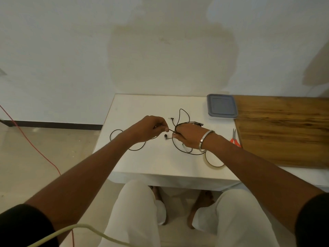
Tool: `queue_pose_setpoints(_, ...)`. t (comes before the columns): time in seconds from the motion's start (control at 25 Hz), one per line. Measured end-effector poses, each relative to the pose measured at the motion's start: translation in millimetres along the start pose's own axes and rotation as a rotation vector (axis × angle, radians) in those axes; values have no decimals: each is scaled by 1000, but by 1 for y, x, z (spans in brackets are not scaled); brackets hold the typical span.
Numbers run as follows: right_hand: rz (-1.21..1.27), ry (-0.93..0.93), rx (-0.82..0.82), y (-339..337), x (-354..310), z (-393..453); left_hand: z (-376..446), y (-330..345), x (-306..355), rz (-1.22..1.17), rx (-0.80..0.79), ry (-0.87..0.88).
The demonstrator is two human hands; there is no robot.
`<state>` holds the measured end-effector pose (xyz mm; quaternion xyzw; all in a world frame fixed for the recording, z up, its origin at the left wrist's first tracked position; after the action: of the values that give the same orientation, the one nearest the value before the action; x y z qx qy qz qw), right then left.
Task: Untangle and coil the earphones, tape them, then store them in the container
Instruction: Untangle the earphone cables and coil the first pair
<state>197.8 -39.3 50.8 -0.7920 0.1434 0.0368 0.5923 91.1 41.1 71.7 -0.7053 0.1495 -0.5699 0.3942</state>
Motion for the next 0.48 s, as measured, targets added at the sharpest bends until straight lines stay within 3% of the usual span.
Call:
queue_pose_setpoints(0.24,67,-18,-128,12,0,-4,0,-17,1,-10,89,39)
queue_pose_setpoints(0.36,394,-18,-279,13,-13,-9,-2,-22,1,-68,162,54)
queue_pose_setpoints(0.48,928,-41,-435,4,-38,-16,-4,-18,-5,-189,234,10)
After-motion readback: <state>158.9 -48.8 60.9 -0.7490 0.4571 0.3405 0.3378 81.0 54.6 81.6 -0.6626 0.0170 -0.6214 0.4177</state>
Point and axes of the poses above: each hand's wrist, its own z-axis towards the middle knuckle, its own y-axis out of the palm, x = y × z, the point moved 7 cm from there along z, towards the middle knuckle, and after that the axes turned 11 degrees about y, right-handed, at the moved point
